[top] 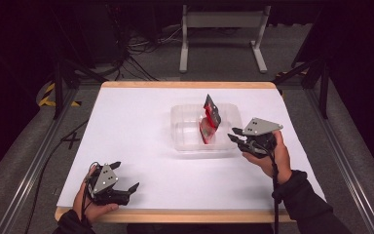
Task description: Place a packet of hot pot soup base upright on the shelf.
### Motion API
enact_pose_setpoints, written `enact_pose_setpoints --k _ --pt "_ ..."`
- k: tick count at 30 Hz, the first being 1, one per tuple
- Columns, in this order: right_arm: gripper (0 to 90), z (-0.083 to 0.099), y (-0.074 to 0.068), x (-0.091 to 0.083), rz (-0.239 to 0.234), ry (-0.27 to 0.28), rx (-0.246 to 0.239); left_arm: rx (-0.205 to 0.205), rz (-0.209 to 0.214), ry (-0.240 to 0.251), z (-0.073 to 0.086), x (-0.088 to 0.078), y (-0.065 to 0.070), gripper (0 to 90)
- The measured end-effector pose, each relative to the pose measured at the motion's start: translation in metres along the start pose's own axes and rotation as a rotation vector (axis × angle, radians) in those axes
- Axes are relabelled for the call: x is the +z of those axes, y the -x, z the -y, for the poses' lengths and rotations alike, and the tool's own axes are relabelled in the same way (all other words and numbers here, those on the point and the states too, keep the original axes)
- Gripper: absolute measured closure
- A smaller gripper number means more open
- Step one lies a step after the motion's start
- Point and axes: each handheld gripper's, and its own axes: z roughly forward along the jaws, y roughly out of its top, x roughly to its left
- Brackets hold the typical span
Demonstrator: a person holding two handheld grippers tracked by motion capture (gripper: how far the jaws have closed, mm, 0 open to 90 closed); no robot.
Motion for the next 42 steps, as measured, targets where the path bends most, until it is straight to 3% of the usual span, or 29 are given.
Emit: enact_pose_setpoints --k 7,16,22,28,33,42 --pt "64.7 0.007 0.001 -0.006 0.005 0.001 -0.025 0.001 -0.001 -0.002 0.000 0.000 0.000 7.1" --pt "55.3 0.022 0.000 -0.016 0.035 -0.038 -0.054 0.005 0.003 -0.005 0.000 0.000 0.000 7.2" --pt "45.7 0.031 0.000 -0.025 0.007 -0.020 -0.084 0.006 0.004 -0.006 0.000 0.001 0.000 7.2" --pt "36.1 0.041 -0.003 -0.031 0.034 -0.033 -0.115 0.006 0.006 -0.008 0.000 0.001 0.001 7.2" --pt "33.6 0.051 -0.006 -0.034 0.054 -0.040 -0.133 0.006 0.007 -0.009 0.000 0.001 0.001 7.2" --pt "31.8 0.067 -0.006 -0.037 0.068 -0.052 -0.124 0.005 0.009 -0.010 0.000 0.001 0.001 7.2"
